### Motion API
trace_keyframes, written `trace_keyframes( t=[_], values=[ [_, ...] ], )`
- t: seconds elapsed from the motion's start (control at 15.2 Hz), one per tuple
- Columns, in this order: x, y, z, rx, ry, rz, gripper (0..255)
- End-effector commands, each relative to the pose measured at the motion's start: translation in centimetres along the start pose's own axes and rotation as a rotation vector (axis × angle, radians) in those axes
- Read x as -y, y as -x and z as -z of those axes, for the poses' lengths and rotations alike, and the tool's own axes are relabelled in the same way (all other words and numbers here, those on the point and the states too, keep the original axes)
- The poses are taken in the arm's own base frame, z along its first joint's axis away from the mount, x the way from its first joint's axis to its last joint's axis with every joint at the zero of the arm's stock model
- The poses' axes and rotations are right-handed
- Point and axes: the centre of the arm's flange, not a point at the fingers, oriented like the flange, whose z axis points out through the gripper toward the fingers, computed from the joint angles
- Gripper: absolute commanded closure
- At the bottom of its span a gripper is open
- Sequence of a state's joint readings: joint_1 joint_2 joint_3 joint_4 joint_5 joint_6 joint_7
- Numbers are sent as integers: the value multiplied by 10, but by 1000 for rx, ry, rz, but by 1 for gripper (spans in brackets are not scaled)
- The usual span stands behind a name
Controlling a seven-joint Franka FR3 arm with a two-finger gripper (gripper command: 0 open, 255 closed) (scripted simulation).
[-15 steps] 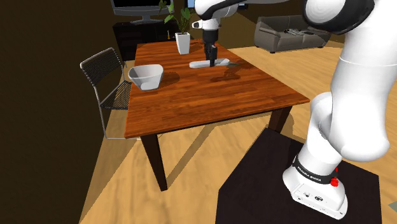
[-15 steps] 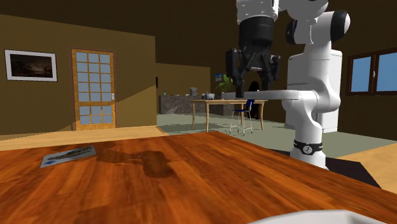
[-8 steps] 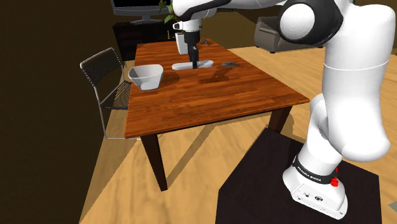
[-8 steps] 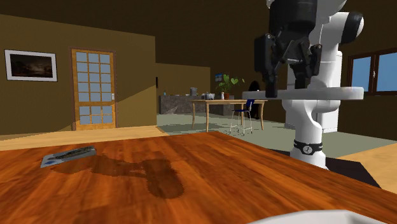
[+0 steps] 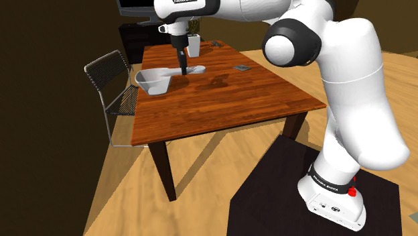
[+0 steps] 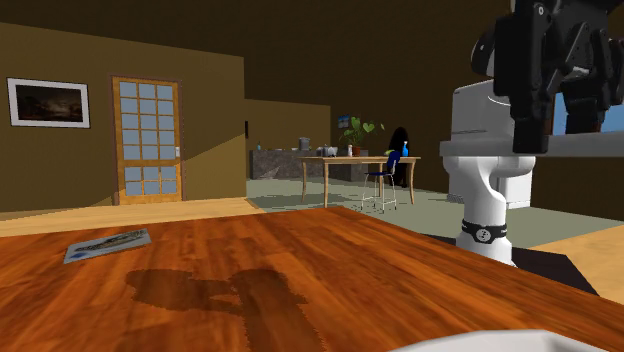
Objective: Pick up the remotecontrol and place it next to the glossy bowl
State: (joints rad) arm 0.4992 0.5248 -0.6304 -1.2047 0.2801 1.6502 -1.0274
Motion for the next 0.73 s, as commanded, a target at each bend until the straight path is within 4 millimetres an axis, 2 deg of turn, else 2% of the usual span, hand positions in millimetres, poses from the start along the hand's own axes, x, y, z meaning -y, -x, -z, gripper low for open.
trace_keyframes(
  t=[0.0,0.66],
  values=[
    [0,-15,-6,-1,0,0,255],
    [1,-16,-59,-1,0,0,255]
  ],
)
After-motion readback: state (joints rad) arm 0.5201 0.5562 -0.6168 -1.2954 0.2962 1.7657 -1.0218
